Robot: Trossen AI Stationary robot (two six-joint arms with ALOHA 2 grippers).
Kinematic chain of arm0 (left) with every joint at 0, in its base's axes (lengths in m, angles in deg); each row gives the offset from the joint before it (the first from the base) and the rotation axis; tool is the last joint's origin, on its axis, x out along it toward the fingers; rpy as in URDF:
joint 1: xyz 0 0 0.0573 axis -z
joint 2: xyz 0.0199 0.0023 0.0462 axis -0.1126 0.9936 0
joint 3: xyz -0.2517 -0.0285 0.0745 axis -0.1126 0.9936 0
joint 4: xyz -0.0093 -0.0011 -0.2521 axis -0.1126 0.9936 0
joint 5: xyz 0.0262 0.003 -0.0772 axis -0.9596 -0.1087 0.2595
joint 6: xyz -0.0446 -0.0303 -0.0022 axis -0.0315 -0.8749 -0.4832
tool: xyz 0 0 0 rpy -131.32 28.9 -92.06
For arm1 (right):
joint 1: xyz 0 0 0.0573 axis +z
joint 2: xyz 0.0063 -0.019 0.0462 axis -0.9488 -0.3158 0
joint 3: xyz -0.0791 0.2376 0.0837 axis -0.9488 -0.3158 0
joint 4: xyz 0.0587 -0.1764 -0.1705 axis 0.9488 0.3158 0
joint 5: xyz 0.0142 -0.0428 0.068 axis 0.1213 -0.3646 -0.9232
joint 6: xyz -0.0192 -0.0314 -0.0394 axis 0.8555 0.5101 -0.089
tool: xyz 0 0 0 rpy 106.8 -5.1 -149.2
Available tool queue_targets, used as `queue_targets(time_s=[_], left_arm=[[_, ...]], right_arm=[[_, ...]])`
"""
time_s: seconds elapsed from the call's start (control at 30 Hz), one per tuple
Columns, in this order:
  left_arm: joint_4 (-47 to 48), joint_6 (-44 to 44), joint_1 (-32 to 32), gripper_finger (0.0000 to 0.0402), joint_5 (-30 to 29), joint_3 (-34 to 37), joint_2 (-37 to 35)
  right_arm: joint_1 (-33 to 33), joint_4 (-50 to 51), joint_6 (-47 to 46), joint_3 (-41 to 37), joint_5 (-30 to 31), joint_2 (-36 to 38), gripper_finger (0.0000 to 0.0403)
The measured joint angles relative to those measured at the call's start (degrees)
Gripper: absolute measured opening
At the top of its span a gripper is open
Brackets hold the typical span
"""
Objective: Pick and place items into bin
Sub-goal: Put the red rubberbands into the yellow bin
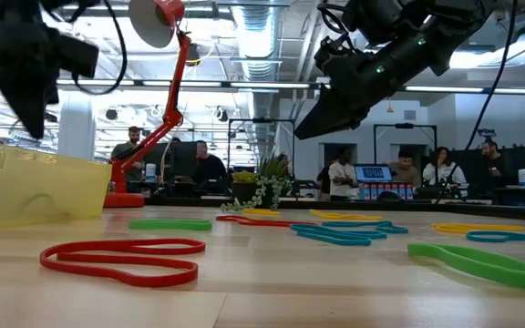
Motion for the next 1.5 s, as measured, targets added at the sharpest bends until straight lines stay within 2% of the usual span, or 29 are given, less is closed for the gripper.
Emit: queue_targets(time_s=[0.17,0.3,0.8,0.97,1.07,1.2,1.37,1.5], left_arm=[[-8.99,-0.14,0.00,0.0000,4.73,4.69,2.22],[-13.83,0.64,0.00,0.0000,6.98,5.63,4.29],[-15.96,0.76,0.00,0.0000,6.67,5.64,7.54],[-17.30,7.72,-0.02,0.0000,6.48,5.63,8.03],[-17.67,13.89,-0.02,0.0000,5.22,5.63,8.34],[-17.71,16.24,-0.02,0.0000,0.93,5.63,9.30],[-17.88,12.34,-0.04,0.0000,-3.50,5.63,9.40],[-17.57,8.93,-0.04,0.0000,-3.99,5.63,9.40]], right_arm=[[-0.10,0.03,-0.01,0.00,0.00,0.00,0.0092],[-0.04,0.03,-0.01,0.00,-0.30,0.00,0.0092],[0.12,1.23,0.90,0.00,-0.61,0.00,0.0092],[0.01,1.21,0.91,0.00,-0.61,0.00,0.0092],[0.01,1.23,0.93,0.00,-0.59,0.00,0.0092],[0.01,1.22,0.95,0.00,-0.57,0.00,0.0092],[0.01,1.27,0.99,0.00,-0.55,0.00,0.0092],[0.01,1.23,1.08,0.00,-0.44,0.00,0.0092]])
